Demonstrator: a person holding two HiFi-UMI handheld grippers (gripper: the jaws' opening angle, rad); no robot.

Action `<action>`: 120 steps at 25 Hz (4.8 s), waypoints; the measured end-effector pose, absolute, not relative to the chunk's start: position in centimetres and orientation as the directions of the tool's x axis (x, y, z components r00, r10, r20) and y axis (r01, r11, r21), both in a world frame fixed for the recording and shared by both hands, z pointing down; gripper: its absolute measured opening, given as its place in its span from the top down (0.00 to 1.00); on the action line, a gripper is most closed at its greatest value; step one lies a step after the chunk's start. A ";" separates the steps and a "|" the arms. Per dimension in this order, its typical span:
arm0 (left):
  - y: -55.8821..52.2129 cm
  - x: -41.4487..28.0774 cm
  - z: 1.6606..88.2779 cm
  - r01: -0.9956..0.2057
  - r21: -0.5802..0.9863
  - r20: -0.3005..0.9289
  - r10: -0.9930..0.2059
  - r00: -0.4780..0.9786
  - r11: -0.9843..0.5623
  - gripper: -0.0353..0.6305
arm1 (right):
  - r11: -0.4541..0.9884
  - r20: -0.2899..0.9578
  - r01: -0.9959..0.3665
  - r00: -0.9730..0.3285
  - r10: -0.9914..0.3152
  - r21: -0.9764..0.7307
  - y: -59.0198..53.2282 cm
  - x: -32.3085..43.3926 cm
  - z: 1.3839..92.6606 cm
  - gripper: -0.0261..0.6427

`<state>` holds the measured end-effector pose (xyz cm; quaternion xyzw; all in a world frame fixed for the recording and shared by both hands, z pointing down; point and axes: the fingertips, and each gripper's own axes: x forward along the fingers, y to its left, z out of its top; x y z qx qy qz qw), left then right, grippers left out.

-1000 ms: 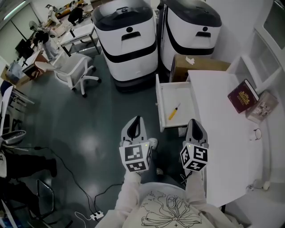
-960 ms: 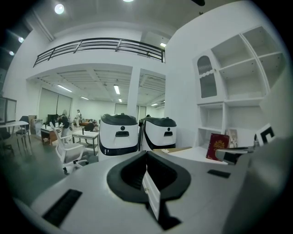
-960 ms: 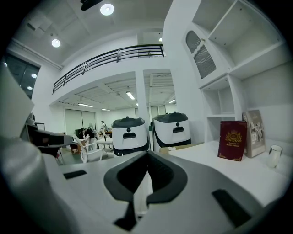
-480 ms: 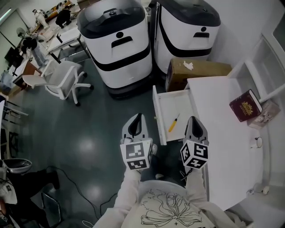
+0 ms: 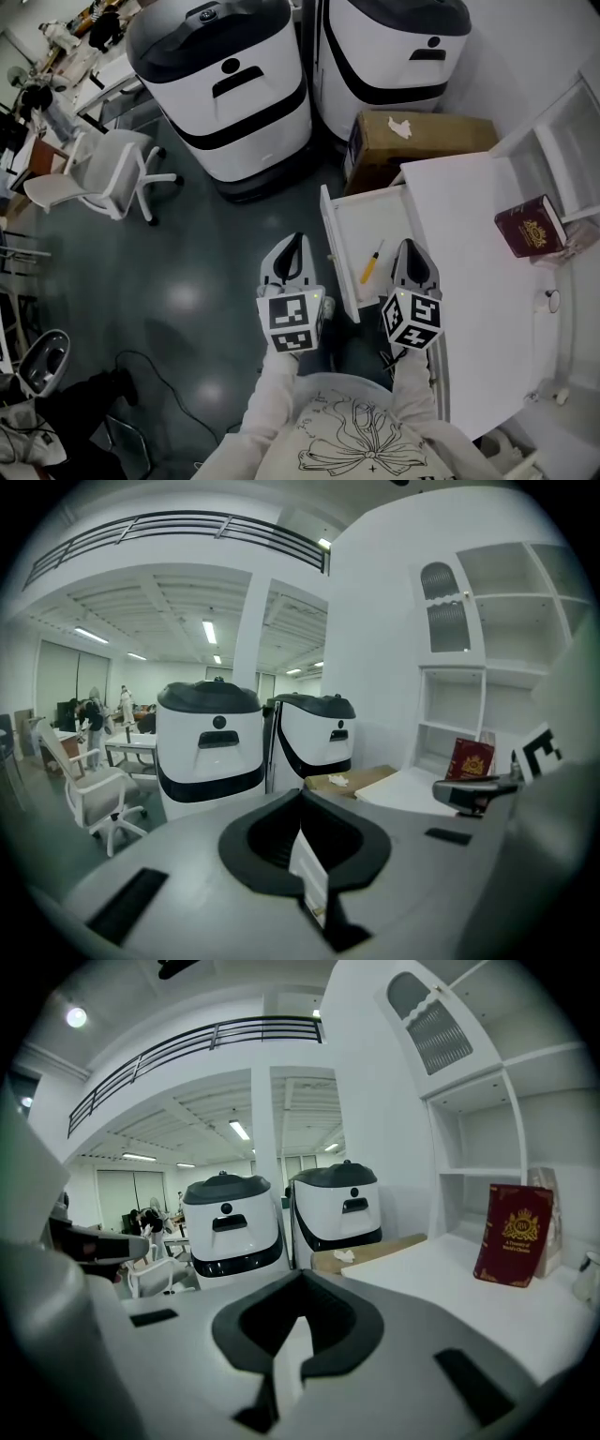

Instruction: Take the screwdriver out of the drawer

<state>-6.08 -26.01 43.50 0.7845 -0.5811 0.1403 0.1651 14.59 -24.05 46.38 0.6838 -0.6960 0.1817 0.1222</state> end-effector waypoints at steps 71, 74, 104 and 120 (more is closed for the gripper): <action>-29.9 -4.0 65.8 -0.973 0.145 0.740 -0.633 0.226 -0.179 0.94 | -0.242 0.961 -0.960 -0.075 -0.267 -0.142 -23.3 16.8 85.3 0.85; -29.8 -4.1 65.5 -0.973 0.145 0.737 -0.636 0.228 -0.180 0.94 | -0.236 0.959 -0.959 -0.088 -0.271 -0.155 -23.1 16.6 85.1 0.85; -30.4 -2.2 44.8 -0.966 0.109 0.430 -0.865 0.258 -0.234 0.94 | 0.058 0.594 -0.986 -0.140 -0.793 -0.154 -29.5 16.3 52.4 0.85; -30.8 -1.9 33.0 -0.965 0.066 0.202 -0.943 0.263 -0.254 0.94 | 0.122 0.301 -0.989 -0.140 -0.943 -0.080 -30.5 16.8 36.7 0.85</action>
